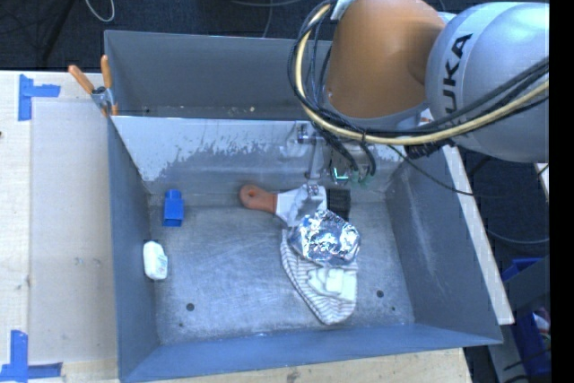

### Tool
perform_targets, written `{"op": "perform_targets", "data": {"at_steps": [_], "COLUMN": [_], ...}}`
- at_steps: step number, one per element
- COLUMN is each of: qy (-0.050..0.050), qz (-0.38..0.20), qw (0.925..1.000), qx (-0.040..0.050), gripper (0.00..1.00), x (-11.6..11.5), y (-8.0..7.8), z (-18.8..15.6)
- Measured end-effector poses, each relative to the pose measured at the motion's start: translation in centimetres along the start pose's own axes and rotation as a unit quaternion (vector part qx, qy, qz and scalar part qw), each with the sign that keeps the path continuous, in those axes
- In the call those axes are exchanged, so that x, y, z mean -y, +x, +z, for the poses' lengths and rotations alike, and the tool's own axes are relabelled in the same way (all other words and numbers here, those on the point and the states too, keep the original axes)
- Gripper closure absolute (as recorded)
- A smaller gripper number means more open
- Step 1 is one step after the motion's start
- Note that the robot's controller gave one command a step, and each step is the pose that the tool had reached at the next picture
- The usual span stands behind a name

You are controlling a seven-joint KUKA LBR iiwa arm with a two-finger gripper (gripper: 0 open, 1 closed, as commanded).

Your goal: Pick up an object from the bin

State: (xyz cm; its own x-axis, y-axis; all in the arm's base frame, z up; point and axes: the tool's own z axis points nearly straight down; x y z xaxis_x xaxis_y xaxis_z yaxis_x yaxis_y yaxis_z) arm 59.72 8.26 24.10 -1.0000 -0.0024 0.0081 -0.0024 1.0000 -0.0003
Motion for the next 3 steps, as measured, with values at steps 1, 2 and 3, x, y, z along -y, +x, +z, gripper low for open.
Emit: {"op": "perform_targets", "data": {"at_steps": [1, 2, 3], "qy": [0.000, -0.001, -0.001], "qz": [0.001, 0.025, 0.040], "qw": [1.0000, 0.9997, 0.9992], "qx": [0.0038, 0.0071, 0.0050], "gripper": [0.00, 0.00, 0.00], "x": [0.0, -1.2, -3.9], "y": [-0.1, -0.6, 0.5], "z": [-0.4, 4.7, 11.0]}}
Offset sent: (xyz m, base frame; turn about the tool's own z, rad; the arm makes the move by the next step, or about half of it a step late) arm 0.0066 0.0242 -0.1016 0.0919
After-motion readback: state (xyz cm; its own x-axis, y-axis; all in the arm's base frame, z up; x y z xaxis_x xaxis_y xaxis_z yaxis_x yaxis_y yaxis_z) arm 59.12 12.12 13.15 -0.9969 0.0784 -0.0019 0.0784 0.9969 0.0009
